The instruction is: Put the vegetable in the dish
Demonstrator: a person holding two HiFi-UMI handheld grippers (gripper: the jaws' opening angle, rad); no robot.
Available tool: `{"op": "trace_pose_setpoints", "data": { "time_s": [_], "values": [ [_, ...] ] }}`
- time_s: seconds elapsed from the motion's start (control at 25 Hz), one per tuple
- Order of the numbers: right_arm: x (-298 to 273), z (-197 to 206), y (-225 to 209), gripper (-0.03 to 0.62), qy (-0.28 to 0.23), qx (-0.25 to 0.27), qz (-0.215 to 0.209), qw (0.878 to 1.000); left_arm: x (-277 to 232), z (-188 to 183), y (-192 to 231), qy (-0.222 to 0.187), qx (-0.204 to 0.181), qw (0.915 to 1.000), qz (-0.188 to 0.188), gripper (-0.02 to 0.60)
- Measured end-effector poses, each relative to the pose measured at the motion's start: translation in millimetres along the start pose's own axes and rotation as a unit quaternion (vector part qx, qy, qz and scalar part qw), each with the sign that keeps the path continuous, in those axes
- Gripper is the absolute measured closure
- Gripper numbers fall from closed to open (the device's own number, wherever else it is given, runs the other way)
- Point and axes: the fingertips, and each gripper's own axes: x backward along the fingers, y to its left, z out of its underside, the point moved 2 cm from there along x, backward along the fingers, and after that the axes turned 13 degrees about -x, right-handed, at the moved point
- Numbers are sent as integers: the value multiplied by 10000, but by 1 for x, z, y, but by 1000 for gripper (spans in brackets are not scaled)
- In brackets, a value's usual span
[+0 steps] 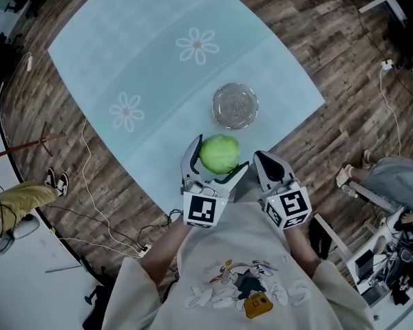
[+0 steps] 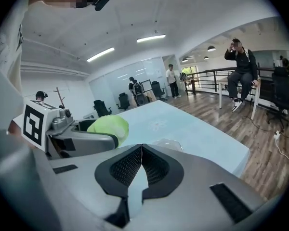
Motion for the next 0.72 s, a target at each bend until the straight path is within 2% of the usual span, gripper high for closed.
{"op": "trace_pose_setpoints", "data": {
  "time_s": [0.16, 0.32, 0.52, 0.72],
  "values": [
    [1, -7, -22, 575, 59, 32, -31, 10000, -37, 22, -7, 287, -181, 9994, 101, 44],
    [2, -11, -40, 575, 110, -25, -25, 9999, -70, 43, -10, 587, -176, 9980, 160, 44],
    [-2, -12, -60, 575, 232, -87, -37, 9997, -110, 92, -17, 1150, 103, 9932, 126, 44],
    [-4, -17, -76, 575, 250, -109, -63, 9996, -143, 118, -12, 1514, 347, 9878, 41, 44]
  ]
}}
